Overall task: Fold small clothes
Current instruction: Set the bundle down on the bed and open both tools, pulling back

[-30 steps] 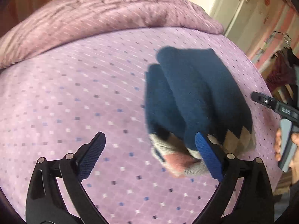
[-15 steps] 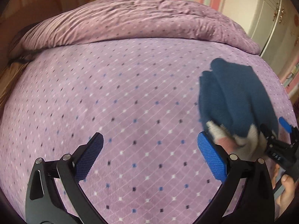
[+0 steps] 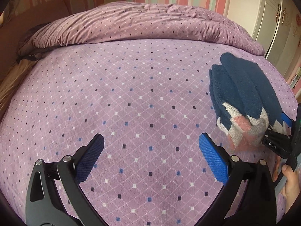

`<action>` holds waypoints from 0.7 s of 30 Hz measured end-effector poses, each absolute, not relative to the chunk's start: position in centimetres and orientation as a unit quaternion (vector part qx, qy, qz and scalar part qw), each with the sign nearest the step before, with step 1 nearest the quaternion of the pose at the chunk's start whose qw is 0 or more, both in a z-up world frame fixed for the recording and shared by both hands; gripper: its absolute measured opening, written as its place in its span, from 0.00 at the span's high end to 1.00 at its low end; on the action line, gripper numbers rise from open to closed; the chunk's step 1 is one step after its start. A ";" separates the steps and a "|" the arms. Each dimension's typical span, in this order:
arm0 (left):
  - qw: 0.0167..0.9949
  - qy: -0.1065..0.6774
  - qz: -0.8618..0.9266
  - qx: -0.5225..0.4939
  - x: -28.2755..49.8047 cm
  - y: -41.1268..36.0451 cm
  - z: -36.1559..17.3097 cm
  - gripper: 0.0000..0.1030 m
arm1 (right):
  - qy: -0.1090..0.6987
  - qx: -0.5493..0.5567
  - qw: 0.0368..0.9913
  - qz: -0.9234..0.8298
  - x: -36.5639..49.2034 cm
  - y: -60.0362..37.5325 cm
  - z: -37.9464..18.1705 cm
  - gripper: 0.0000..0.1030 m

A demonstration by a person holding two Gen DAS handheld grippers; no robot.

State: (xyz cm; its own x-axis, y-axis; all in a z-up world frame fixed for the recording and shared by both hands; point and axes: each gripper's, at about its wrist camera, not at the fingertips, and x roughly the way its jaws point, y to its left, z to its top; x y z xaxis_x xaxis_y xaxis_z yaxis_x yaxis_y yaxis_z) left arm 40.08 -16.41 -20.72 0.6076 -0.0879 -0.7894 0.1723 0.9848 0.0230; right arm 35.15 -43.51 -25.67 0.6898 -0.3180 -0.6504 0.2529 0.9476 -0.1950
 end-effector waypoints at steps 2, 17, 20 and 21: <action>0.896 0.436 -0.071 0.044 39.9 -16.1 -20.9 0.03 | 0.356 -0.048 0.920 -0.154 35.0 -43.5 -25.6 0.01; 0.922 0.382 -0.058 0.040 34.5 -13.8 -18.9 0.03 | 0.277 -0.025 0.952 -0.130 28.1 -39.5 -17.4 0.02; 0.924 0.377 -0.057 0.037 32.7 -13.2 -18.3 0.03 | 0.275 -0.029 0.953 -0.124 25.5 -37.7 -16.1 0.02; 0.924 0.376 -0.055 0.035 32.0 -12.8 -18.0 0.03 | 0.276 -0.028 0.953 -0.122 24.9 -37.4 -15.9 0.02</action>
